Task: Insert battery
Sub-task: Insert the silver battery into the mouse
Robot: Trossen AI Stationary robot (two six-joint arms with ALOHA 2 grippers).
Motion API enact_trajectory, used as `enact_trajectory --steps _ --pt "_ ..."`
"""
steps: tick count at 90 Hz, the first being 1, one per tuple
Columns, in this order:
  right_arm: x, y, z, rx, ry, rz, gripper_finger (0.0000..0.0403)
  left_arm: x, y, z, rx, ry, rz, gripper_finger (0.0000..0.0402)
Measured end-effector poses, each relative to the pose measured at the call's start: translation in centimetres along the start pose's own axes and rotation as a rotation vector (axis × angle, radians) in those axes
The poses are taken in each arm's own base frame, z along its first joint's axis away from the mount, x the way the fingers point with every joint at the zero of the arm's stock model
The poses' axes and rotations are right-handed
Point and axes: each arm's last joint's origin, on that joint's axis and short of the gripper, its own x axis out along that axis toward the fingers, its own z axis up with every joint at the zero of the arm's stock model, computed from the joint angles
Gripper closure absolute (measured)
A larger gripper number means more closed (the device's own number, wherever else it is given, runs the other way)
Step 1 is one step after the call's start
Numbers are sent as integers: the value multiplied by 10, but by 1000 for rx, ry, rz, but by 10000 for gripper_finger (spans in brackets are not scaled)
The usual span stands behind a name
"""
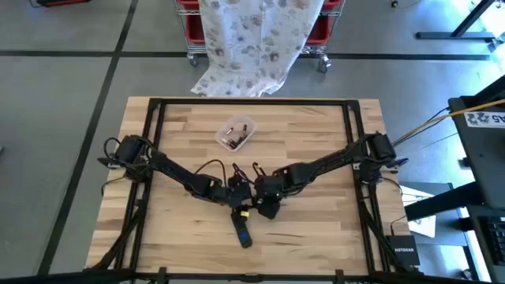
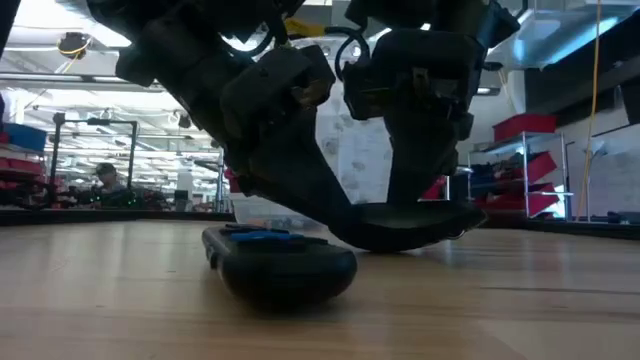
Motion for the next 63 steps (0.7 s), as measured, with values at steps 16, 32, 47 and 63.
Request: enact_trajectory --steps 16,32,47,63 --pt "1 0 1 2 -32 -22 369 0 0 0 0 -1 0 229" --pt "2 1 5 3 -94 -39 357 -4 0 3 -12 -4 0 229" --pt "2 1 6 13 -121 -60 355 -20 0 13 -54 -10 -2 229" --pt "2 1 6 26 -120 -60 354 -34 -2 22 -36 -33 -11 233"
